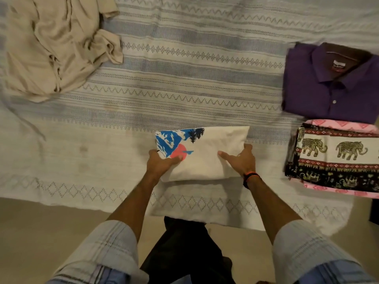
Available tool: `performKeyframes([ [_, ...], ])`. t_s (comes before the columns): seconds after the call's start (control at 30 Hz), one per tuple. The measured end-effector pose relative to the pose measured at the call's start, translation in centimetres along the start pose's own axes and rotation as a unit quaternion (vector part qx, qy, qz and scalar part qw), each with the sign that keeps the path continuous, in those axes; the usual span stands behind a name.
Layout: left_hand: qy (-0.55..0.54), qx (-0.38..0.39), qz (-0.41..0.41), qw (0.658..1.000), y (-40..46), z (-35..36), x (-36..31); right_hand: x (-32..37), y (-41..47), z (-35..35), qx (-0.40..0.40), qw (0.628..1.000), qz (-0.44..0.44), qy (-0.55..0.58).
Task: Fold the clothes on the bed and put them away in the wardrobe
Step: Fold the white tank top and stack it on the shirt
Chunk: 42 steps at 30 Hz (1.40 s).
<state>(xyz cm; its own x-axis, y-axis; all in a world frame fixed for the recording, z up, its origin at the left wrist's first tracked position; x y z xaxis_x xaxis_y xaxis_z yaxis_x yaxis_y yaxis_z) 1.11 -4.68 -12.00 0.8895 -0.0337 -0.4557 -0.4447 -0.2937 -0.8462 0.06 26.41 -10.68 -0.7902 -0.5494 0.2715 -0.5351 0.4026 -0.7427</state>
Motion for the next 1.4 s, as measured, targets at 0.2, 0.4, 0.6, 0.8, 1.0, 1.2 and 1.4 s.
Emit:
performKeyframes([
  [0.2, -0.012, 0.066, 0.009, 0.998, -0.6, 1.5, -0.8, 1.1, -0.1, 1.4, 0.058, 0.998, -0.029, 0.023],
  [0.4, -0.023, 0.081, 0.022, 0.996, -3.8, 0.8, -2.9, 1.2, -2.4, -1.1, 0.050, 0.997, -0.023, 0.049],
  [0.6, -0.004, 0.099, 0.043, 0.994, -9.2, 1.1, -5.6, 1.5, -6.6, -4.0, 0.047, 0.996, -0.040, 0.066],
  [0.8, -0.002, 0.074, 0.058, 0.996, -8.3, 1.1, -3.7, 0.2, -5.2, -2.2, 0.065, 0.994, -0.069, 0.060],
  [1.0, -0.004, 0.044, 0.032, 0.998, -5.3, 0.4, -0.4, -2.1, -2.8, 1.8, 0.099, 0.993, -0.060, 0.037],
  [1.2, -0.002, 0.033, 0.017, 0.999, -4.7, 0.7, 0.1, -1.5, -1.7, 3.5, 0.124, 0.986, -0.046, 0.102],
  [1.4, -0.016, 0.040, 0.016, 0.999, -7.2, 0.1, -1.4, 0.0, -4.5, 1.5, 0.177, 0.968, -0.050, 0.170],
])
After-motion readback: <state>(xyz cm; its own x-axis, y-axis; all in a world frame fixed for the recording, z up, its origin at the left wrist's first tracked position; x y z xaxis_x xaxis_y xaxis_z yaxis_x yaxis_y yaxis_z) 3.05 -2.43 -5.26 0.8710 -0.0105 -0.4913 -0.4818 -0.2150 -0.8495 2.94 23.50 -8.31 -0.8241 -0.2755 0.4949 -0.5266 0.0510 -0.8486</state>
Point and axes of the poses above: each hand's wrist, its own y-axis towards the middle knuckle, its own z-axis out of the palm, x = y × z, the point moved 7 cm from there along y, towards the middle knuckle, and after that the axes turned 12 degrees about -y, right-handed, at the moved point
